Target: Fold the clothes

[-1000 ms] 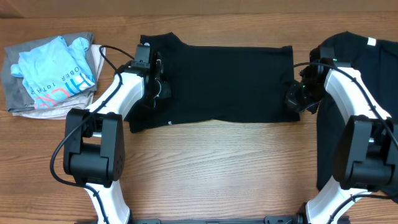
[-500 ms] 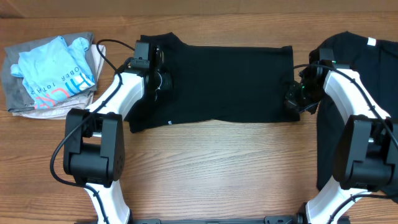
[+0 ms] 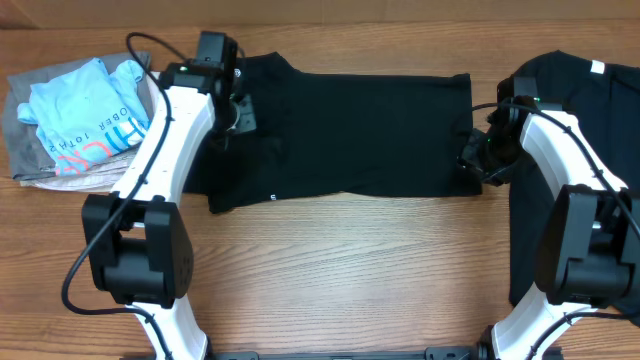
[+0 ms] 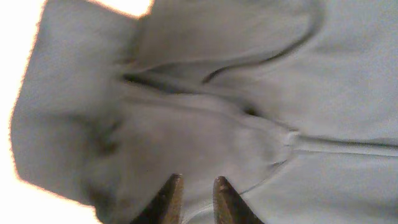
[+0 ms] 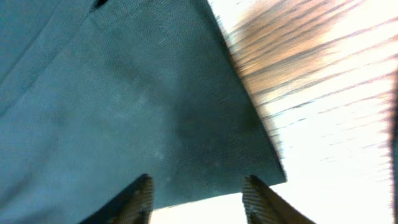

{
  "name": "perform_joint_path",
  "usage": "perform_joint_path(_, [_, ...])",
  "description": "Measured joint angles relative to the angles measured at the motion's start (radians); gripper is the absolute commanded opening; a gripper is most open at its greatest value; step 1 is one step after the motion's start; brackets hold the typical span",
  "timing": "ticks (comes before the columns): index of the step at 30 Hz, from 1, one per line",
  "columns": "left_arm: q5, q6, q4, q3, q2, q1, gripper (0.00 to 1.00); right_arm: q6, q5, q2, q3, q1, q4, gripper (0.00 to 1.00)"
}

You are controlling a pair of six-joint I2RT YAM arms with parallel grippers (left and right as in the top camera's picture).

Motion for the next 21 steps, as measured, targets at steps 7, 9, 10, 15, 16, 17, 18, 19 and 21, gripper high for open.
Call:
perform_joint_path(7, [-0.042, -0.01, 0.009, -0.09, 0.0, 0.078, 0.6, 0.004, 0.05, 0.002, -0.001, 0.0, 0.035, 0.63])
perform_joint_path(9, [-0.046, -0.01, 0.024, -0.126, 0.0, 0.1, 0.61, 0.005, 0.056, 0.003, -0.013, 0.0, 0.068, 0.63])
perform_joint_path(10, [-0.046, -0.012, 0.031, -0.143, 0.0, 0.111, 0.61, 0.005, 0.059, 0.004, -0.024, 0.0, 0.078, 0.64])
perform_joint_path(15, [-0.041, -0.021, 0.076, -0.218, 0.0, 0.154, 0.61, 0.005, 0.068, 0.011, -0.072, 0.0, 0.087, 0.62])
perform_joint_path(16, [-0.038, -0.021, 0.091, -0.237, 0.0, 0.161, 0.61, 0.005, 0.069, 0.013, -0.076, 0.0, 0.089, 0.61])
perform_joint_path(17, [-0.034, -0.023, 0.105, -0.254, 0.0, 0.164, 0.61, 0.004, 0.069, 0.014, -0.08, 0.0, 0.092, 0.61])
perform_joint_path(18, [-0.032, -0.025, 0.127, -0.277, 0.0, 0.167, 0.6, 0.004, 0.069, 0.015, -0.088, 0.0, 0.097, 0.59])
perform_joint_path(19, [-0.029, -0.025, 0.14, -0.293, 0.0, 0.167, 0.6, 0.005, 0.069, 0.015, -0.095, 0.0, 0.102, 0.58])
perform_joint_path(21, [-0.026, -0.025, 0.158, -0.325, 0.0, 0.167, 0.61, 0.005, 0.069, 0.015, -0.111, 0.0, 0.111, 0.58])
